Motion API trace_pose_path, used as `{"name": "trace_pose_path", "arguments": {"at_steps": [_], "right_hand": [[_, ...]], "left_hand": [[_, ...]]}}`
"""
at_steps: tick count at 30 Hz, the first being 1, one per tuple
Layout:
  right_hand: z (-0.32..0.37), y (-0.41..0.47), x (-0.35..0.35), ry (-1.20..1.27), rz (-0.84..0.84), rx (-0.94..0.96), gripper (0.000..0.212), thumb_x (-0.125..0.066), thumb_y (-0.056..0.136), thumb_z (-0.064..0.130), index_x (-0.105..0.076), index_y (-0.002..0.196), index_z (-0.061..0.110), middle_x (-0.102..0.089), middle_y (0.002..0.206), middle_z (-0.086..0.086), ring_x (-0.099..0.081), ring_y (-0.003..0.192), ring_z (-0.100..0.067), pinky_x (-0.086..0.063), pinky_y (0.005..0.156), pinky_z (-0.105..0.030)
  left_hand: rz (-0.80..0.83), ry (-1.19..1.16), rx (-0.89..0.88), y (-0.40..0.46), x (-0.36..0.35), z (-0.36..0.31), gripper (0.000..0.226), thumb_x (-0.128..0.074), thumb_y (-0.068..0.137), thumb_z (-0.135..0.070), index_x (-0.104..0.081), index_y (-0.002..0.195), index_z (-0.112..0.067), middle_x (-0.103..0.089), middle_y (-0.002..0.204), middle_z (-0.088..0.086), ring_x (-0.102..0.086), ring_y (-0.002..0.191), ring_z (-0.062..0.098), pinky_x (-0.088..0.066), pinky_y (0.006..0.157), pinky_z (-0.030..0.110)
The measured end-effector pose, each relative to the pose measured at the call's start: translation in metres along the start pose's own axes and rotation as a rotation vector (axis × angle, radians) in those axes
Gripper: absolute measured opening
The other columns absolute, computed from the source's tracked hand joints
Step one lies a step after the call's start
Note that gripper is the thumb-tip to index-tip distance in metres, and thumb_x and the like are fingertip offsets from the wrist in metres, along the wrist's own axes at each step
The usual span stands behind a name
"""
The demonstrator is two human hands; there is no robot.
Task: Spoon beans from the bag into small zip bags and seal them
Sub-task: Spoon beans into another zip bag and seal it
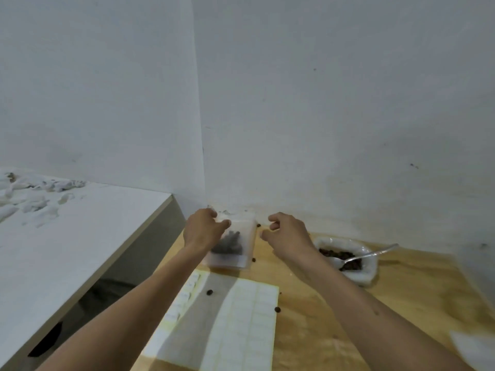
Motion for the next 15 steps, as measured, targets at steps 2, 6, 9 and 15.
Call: {"name": "trace_pose_path", "arguments": {"at_steps": [2,6,9,15], "right_hand": [[-0.008,-0.006,0.026,-0.060,-0.068,0.033,0.048,-0.070,0.091,0.030,-0.058,0.136,0.018,-0.065,0.127,-0.001,-0.062,0.110,-0.018,-0.051,0.092,-0.031],[-0.031,-0.029,0.091,-0.130,-0.192,0.005,0.043,-0.068,0.090,0.029,-0.062,0.131,0.020,-0.066,0.121,0.002,-0.062,0.107,-0.017,-0.050,0.095,-0.034],[-0.058,-0.055,0.140,-0.212,-0.269,-0.067,0.042,-0.068,0.089,0.028,-0.063,0.130,0.020,-0.067,0.122,0.002,-0.063,0.110,-0.019,-0.050,0.095,-0.034],[-0.129,-0.117,0.214,-0.400,-0.255,-0.334,0.042,-0.074,0.083,0.026,-0.069,0.123,0.016,-0.069,0.120,-0.005,-0.065,0.109,-0.024,-0.054,0.092,-0.037]], "left_hand": [[-0.032,-0.030,-0.082,-0.016,-0.007,-0.026,0.048,-0.069,0.092,-0.039,-0.067,0.130,-0.009,-0.071,0.123,0.008,-0.065,0.114,0.026,-0.050,0.089,0.033],[-0.035,-0.145,-0.281,-0.053,-0.038,-0.087,0.038,-0.067,0.093,-0.036,-0.070,0.123,-0.013,-0.073,0.110,0.002,-0.067,0.101,0.018,-0.045,0.080,0.029],[0.046,-0.212,-0.404,-0.085,-0.067,-0.133,0.033,-0.067,0.092,-0.036,-0.071,0.118,-0.017,-0.074,0.103,-0.003,-0.067,0.095,0.016,-0.050,0.081,0.031],[0.367,-0.153,-0.644,-0.159,-0.132,-0.201,0.038,-0.071,0.091,-0.034,-0.068,0.123,-0.013,-0.072,0.108,0.000,-0.067,0.099,0.019,-0.050,0.081,0.030]]}}
Point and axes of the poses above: each hand's wrist, its own y-axis towards the middle knuckle, its own x-axis out of the back of the hand, z = x × y, the point moved 1 cm from there along y, towards the middle knuckle
